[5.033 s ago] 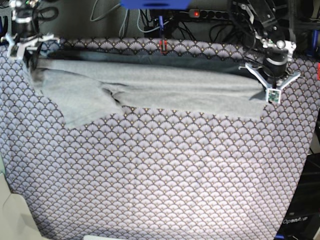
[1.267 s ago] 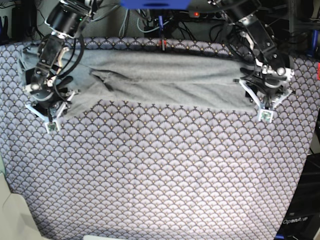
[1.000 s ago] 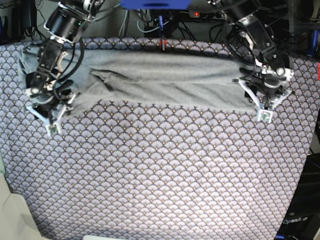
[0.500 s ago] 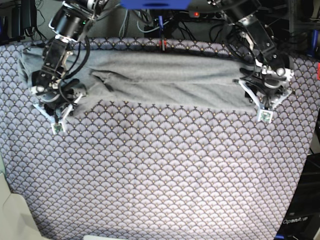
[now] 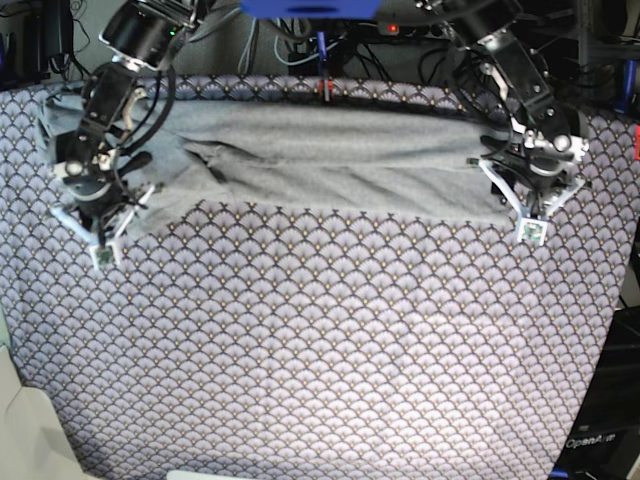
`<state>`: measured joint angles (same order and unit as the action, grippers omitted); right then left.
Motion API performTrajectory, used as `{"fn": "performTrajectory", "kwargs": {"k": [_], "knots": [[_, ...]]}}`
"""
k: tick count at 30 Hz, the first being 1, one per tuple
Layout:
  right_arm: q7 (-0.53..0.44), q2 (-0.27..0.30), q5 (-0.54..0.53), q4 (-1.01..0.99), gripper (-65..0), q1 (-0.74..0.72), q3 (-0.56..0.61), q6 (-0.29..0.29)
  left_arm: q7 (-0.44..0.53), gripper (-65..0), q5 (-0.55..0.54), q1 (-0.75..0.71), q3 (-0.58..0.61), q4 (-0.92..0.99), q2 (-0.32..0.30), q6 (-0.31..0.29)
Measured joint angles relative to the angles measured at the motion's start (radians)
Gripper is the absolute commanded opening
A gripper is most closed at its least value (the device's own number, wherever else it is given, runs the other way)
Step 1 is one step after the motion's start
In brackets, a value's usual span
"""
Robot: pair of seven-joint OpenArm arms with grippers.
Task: Fold the T-shirt properly
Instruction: 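Move the right gripper down onto the folded shirt's side edge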
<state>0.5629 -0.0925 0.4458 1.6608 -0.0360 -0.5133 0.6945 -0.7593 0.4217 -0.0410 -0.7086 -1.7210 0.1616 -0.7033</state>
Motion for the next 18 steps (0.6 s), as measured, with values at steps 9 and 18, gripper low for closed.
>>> {"fn": "performTrajectory", "kwargs": {"k": [9,18], "knots": [[0.002,-0.010,-0.001,0.040,-65.0,0.042,0.063,0.001,0.000,-42.5,0.000,0.000,-0.003,0.000,0.000,0.000],[0.001,-0.024,-0.001,0.035,-65.0,0.042,0.057,0.001,0.000,-42.5,0.000,0.000,-0.002,0.000,0.002,0.000]]}}
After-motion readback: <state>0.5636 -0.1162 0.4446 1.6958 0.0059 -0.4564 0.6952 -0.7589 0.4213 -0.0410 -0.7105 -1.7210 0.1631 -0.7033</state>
